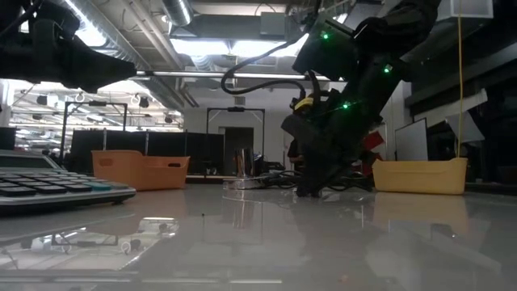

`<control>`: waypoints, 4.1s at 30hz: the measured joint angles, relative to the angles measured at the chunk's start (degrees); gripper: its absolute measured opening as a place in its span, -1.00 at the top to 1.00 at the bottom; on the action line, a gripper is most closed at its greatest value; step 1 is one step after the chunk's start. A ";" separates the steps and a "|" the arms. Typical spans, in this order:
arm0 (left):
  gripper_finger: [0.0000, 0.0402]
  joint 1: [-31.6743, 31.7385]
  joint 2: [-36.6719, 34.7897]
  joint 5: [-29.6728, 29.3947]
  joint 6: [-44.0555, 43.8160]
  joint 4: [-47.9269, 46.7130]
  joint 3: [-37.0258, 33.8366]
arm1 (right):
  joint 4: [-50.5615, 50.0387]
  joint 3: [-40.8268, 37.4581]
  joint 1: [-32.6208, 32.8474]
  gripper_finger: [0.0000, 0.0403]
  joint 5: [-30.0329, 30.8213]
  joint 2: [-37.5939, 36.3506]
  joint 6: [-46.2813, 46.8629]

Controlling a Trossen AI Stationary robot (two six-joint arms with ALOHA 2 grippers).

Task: Sort batteries
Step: Put the silver battery into the yellow bin, then return to Home Position

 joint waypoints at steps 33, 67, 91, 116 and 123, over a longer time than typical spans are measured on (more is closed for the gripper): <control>0.35 0.01 0.02 -0.02 0.02 0.00 0.02 | -35.84 0.35 -0.15 0.92 8.59 -19.44 -1.19; 0.35 0.02 0.02 -0.02 0.02 0.00 0.02 | -53.53 -11.82 -9.60 0.85 19.13 -31.28 -8.75; 0.35 0.01 0.01 -0.02 0.02 0.01 0.02 | -50.03 -9.40 -10.45 0.41 17.88 -44.11 -21.09; 0.35 0.01 0.02 -0.02 0.02 0.01 0.02 | -1.29 -33.64 1.18 0.41 -13.97 -79.90 -36.28; 0.35 0.02 0.02 -0.02 0.02 0.01 0.02 | -4.96 -33.73 1.17 0.41 -11.53 -92.31 -37.59</control>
